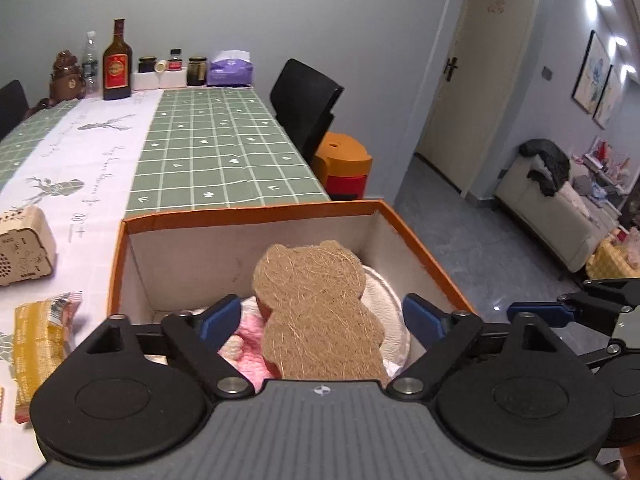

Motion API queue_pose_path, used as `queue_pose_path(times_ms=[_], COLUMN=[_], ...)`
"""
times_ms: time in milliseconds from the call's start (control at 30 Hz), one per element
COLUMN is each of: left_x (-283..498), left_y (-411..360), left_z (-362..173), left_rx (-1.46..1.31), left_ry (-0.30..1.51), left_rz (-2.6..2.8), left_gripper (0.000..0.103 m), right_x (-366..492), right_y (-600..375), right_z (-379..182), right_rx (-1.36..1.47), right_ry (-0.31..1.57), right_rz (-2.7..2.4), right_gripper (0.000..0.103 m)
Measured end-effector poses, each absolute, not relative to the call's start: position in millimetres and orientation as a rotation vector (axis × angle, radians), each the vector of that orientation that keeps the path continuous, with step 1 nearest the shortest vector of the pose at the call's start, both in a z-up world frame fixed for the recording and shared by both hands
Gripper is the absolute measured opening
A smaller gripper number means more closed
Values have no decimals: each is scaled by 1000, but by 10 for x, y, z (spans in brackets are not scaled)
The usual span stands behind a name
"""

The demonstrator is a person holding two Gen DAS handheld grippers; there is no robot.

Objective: Organize soft objects
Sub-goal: 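Carry the brown sponge into the box and open the left tool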

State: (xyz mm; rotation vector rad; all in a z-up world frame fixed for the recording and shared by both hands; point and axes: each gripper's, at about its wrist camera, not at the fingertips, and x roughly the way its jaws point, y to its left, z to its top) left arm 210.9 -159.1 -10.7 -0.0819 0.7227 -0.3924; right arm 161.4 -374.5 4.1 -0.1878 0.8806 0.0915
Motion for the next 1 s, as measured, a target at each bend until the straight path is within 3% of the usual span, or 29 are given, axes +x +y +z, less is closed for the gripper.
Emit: queue_pose_path(times_ms=[133, 333, 400, 533, 700, 1000], left_x=[2120, 1902, 1790, 1622, 1510, 1458], left_y=[-1577, -1304, -1175, -927, -680, -270], left_z=[-115, 65, 115, 172, 202, 178], left_rx=[-103, -115, -91, -63, -76, -113], left_ry=[758, 674, 634, 583, 570, 552], left_rz=[-405, -348, -306, -235, -168, -89], left_gripper=[103, 103, 103, 103, 103, 103], right_x=[1534, 1461, 1436, 1521, 1751, 2327], right_y=[-3738, -3747, -3701, -3549, -3178, -2740], right_z=[103, 258, 323, 405, 397, -92], right_rx=[-183, -142, -132, -86, -89, -198], right_ry=[860, 819, 783, 748, 736, 918], right_rz=[90, 99, 119, 165, 203, 161], right_gripper=[65, 66, 56, 51, 11, 8])
